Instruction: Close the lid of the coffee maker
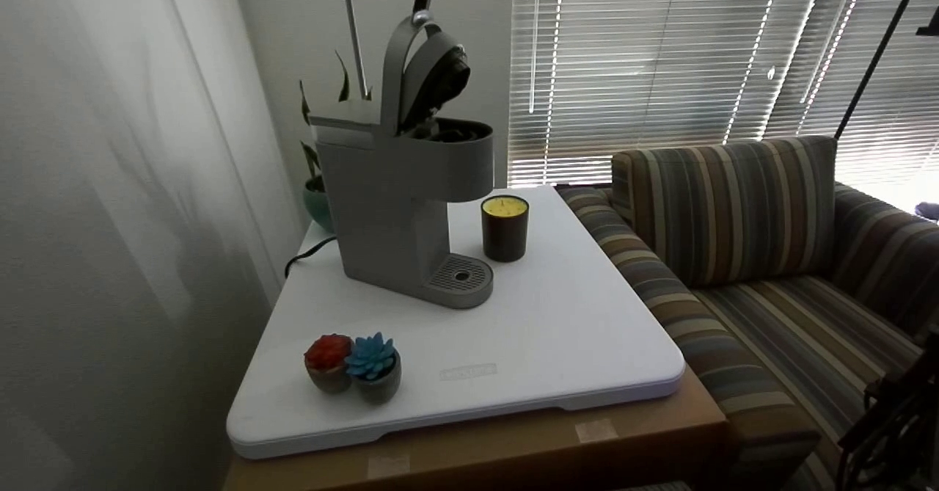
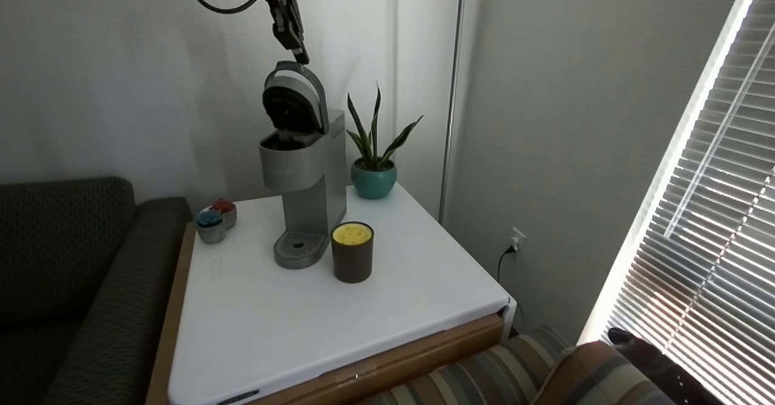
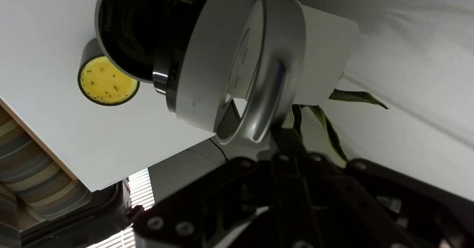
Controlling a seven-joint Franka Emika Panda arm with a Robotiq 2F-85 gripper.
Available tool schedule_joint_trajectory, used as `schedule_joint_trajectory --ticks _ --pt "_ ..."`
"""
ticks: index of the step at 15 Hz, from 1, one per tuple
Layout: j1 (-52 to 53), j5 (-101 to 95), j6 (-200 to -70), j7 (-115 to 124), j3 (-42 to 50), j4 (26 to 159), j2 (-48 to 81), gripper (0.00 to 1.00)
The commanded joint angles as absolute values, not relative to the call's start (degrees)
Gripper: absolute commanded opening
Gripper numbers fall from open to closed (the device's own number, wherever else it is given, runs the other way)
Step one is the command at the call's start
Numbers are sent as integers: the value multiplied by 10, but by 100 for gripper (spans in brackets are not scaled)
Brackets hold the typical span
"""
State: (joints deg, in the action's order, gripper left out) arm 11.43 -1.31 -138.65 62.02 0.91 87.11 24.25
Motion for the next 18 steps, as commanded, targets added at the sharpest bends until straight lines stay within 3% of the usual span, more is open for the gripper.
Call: schedule_joint_trajectory --ticks 1,18 --pt "115 -10 -1375 631 10 873 242 0" --pt "119 -7 -1247 607 -16 883 207 0"
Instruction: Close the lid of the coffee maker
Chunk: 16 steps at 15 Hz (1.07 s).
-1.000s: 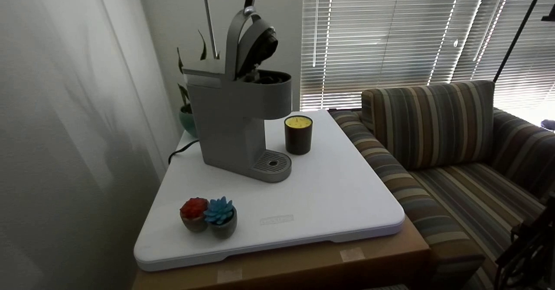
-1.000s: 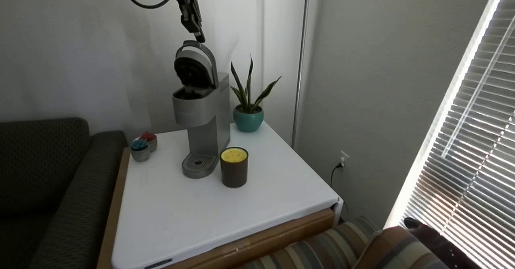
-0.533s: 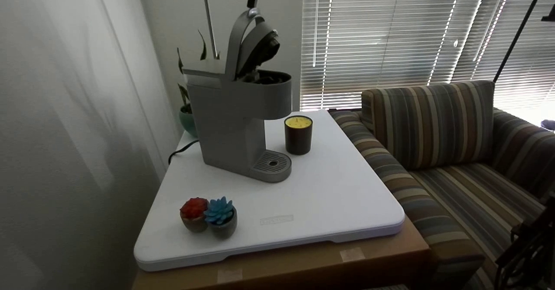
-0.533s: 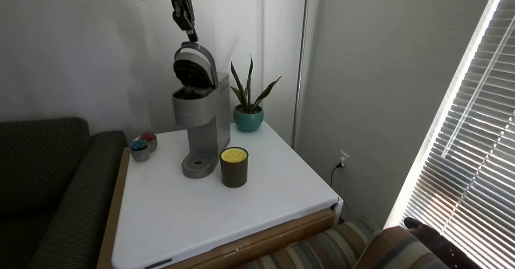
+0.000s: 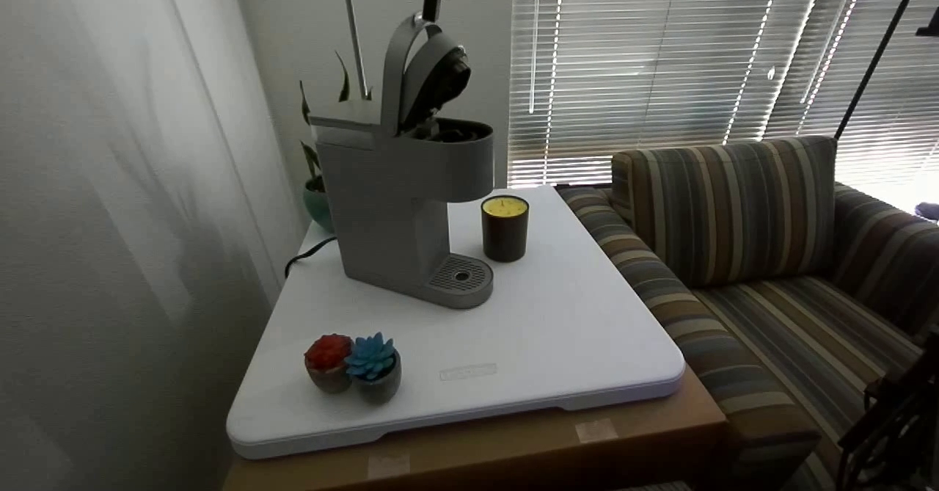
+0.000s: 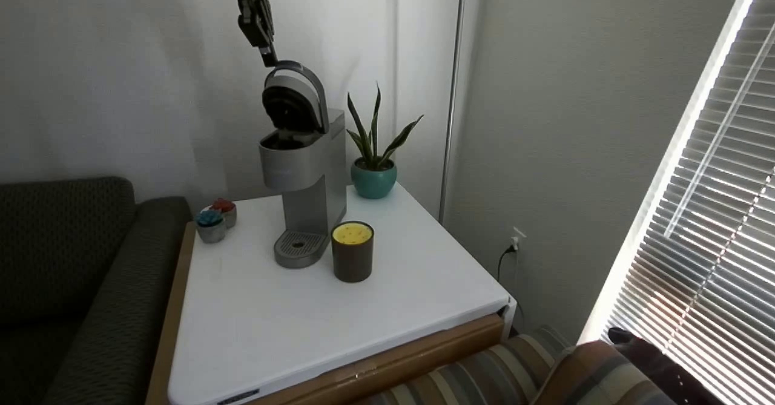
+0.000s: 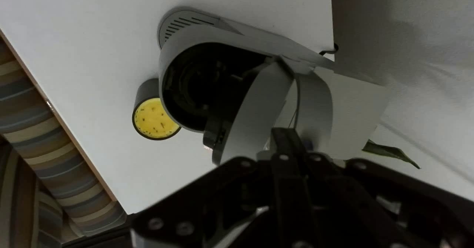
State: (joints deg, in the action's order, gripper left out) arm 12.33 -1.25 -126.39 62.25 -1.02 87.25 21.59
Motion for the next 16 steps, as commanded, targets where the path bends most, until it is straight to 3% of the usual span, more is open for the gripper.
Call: schedule_joint_trajectory --ticks 1,16 --pt "120 -10 -1243 607 -16 880 208 0" --pt "128 -30 -1273 605 -9 788 280 0"
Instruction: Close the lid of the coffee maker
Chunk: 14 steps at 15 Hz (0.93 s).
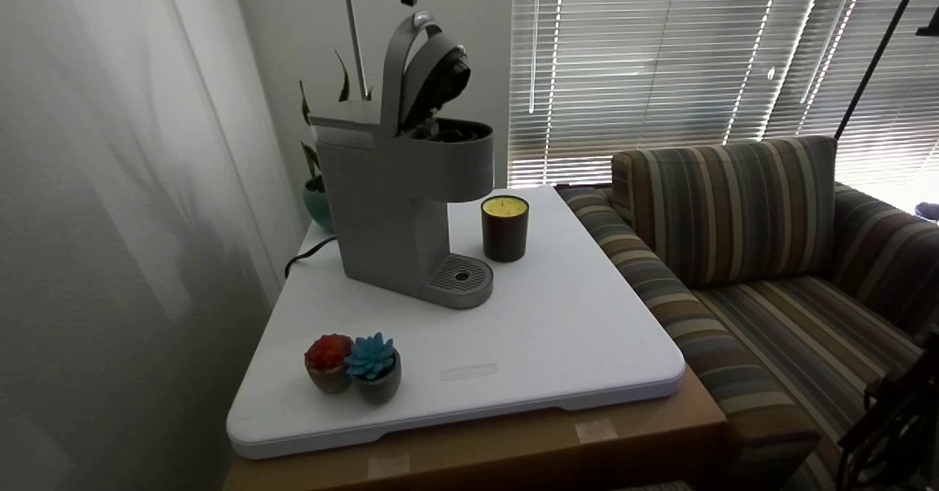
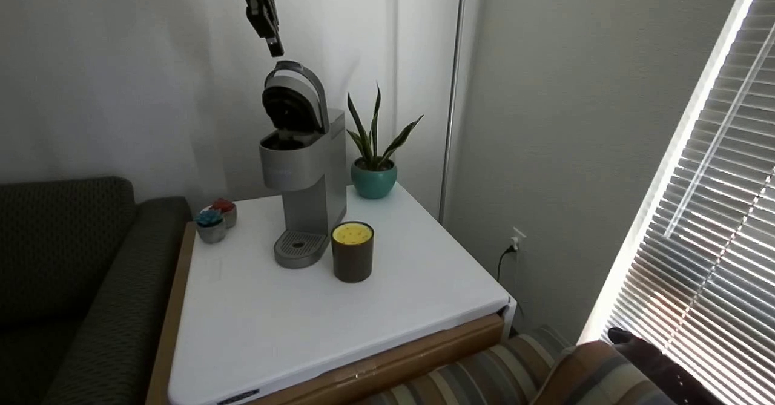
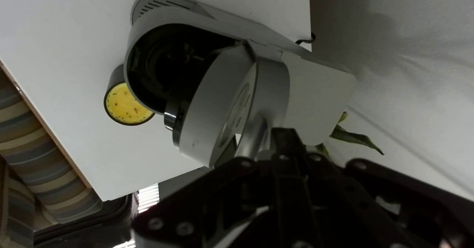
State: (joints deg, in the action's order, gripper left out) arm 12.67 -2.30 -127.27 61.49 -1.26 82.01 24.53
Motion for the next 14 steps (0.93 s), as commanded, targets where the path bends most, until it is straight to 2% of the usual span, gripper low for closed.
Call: schedule_joint_trajectory --ticks 1,14 --pt "129 -30 -1270 604 -8 780 289 0" --pt "128 -29 -1254 606 10 696 343 0"
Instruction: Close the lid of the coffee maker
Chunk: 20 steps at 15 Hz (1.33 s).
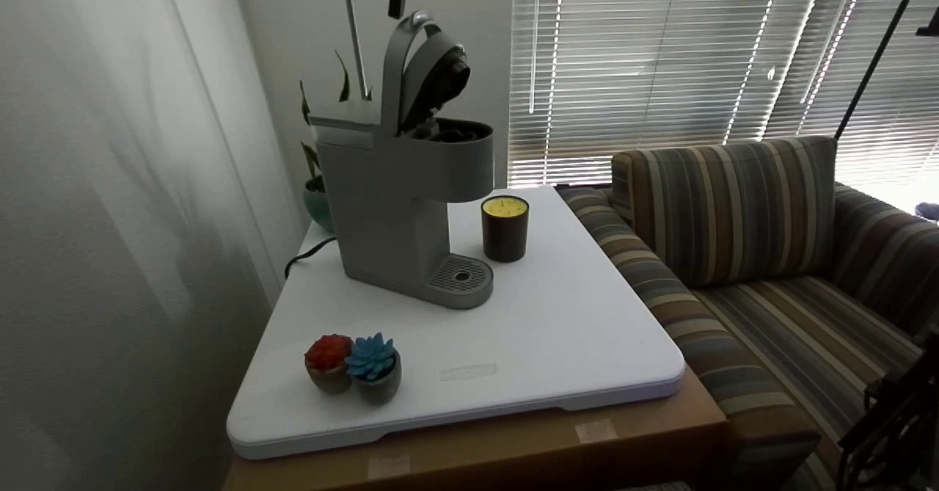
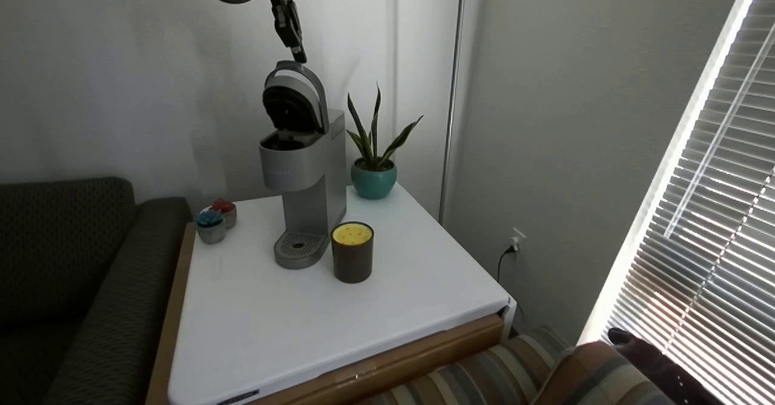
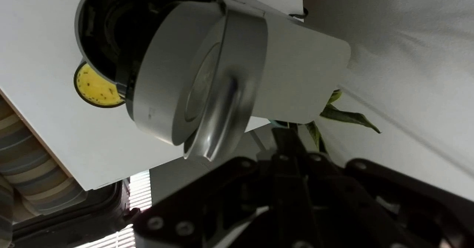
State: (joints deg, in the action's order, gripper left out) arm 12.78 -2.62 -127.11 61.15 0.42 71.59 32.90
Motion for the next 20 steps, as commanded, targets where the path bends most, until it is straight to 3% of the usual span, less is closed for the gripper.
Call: schedule_joint_trajectory --ticks 1,20 --pt "129 -28 -1251 608 11 698 342 0" --pt "144 -60 -1143 630 9 787 248 0"
